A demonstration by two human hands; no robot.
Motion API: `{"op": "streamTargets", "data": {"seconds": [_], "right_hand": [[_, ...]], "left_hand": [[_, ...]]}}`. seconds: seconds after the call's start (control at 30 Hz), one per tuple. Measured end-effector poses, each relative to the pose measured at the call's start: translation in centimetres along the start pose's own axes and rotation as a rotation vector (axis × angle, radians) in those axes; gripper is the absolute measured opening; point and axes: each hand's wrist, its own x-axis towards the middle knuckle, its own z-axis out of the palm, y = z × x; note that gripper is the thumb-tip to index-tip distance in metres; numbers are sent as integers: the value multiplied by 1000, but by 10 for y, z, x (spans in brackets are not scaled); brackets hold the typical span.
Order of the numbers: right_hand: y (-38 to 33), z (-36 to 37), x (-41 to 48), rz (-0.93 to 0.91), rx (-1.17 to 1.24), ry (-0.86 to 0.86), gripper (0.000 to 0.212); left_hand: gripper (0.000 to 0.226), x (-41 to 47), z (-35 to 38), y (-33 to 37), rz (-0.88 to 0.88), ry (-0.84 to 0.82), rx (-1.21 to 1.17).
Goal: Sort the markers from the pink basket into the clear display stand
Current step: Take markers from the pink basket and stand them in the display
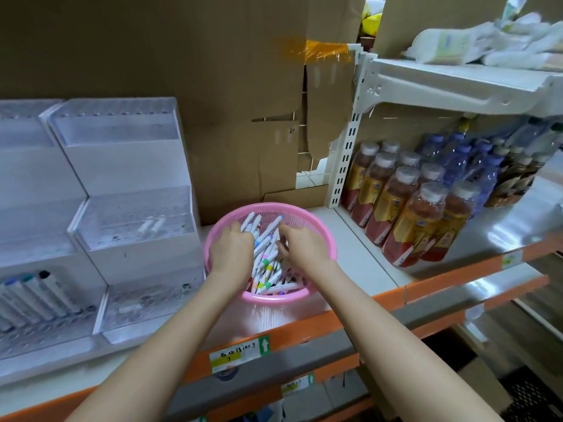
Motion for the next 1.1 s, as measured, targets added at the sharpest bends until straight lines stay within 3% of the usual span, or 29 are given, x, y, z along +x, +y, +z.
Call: {"op": "streamTargets", "data": {"seconds": [0.27, 0.5, 0.67, 0.83, 0.97, 1.1], "right_hand": [[3, 3, 4, 140, 143, -10, 9], [4, 4, 5, 146, 161, 10, 6], [7, 3, 3, 223, 218, 3, 22], [8, 2, 3, 176, 314, 82, 31], [6, -1, 0, 120, 377, 148, 53], [1, -7, -9, 78, 459, 172, 55]], "left_hand": [[8, -3, 4, 0, 37, 34, -180], [18, -6, 5, -3, -22, 159, -433], [18, -6, 9, -7, -80, 158, -505], [15, -6, 7, -5, -57, 187, -602], [25, -8, 2, -6, -30, 222, -667], [37, -13, -5, -8, 50, 280, -746]]}}
